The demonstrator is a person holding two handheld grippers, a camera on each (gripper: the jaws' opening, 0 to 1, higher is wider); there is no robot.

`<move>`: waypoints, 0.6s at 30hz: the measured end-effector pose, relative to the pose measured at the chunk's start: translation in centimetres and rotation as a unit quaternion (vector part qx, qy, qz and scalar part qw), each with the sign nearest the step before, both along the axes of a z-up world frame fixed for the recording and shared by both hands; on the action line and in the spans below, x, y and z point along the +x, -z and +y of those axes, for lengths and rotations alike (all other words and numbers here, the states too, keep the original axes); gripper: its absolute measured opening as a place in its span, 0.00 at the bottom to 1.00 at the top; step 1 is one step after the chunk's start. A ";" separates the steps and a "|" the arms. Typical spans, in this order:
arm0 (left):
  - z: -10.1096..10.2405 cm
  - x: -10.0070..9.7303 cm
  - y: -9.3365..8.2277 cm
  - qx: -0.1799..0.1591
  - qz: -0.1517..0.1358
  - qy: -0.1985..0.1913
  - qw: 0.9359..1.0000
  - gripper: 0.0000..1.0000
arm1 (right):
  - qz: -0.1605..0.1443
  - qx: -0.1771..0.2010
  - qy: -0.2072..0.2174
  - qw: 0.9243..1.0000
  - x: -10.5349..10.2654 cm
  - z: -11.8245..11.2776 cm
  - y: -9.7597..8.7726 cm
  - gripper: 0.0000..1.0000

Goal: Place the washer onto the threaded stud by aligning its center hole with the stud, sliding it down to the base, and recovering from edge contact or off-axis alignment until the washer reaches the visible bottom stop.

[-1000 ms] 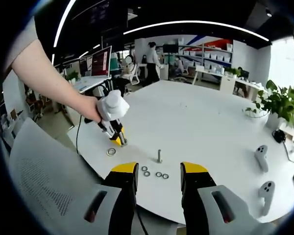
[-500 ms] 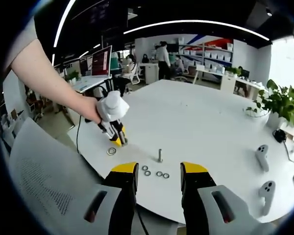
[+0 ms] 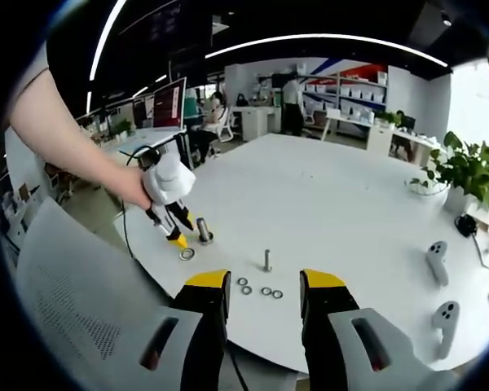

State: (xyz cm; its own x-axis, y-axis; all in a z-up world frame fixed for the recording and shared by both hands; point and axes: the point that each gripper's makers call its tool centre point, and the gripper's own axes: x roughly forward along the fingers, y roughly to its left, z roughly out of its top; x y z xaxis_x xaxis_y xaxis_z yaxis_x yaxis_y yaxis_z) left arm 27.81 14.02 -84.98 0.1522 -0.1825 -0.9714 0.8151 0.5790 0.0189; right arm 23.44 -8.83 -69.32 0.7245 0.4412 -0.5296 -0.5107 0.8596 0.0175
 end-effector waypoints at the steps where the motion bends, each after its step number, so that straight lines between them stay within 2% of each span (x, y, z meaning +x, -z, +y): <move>1: 0.0 -0.1 0.0 0.001 0.000 0.001 1.000 0.34 | -0.001 0.000 0.000 1.000 0.0 0.0 0.0 0.36; 6: -0.1 -1.4 0.8 0.003 0.006 -0.002 1.000 0.34 | -0.001 0.002 0.004 1.000 0.0 -0.2 0.0 0.36; 12: -1.4 -1.6 1.5 -0.003 0.007 -0.006 1.000 0.35 | 0.002 -0.005 0.000 1.000 0.0 -0.1 0.2 0.36; 15: -1.2 -2.1 2.2 0.021 0.019 0.015 0.999 0.33 | 0.000 -0.007 0.001 1.000 -0.1 -0.1 0.2 0.36; 16: -1.7 -1.5 1.8 0.003 0.010 0.005 1.000 0.31 | -0.001 -0.008 0.000 1.000 -0.1 -0.1 0.2 0.36; 18: -1.5 -1.3 1.9 0.006 0.014 -0.007 1.000 0.29 | -0.002 -0.007 0.001 1.000 0.0 -0.1 0.1 0.36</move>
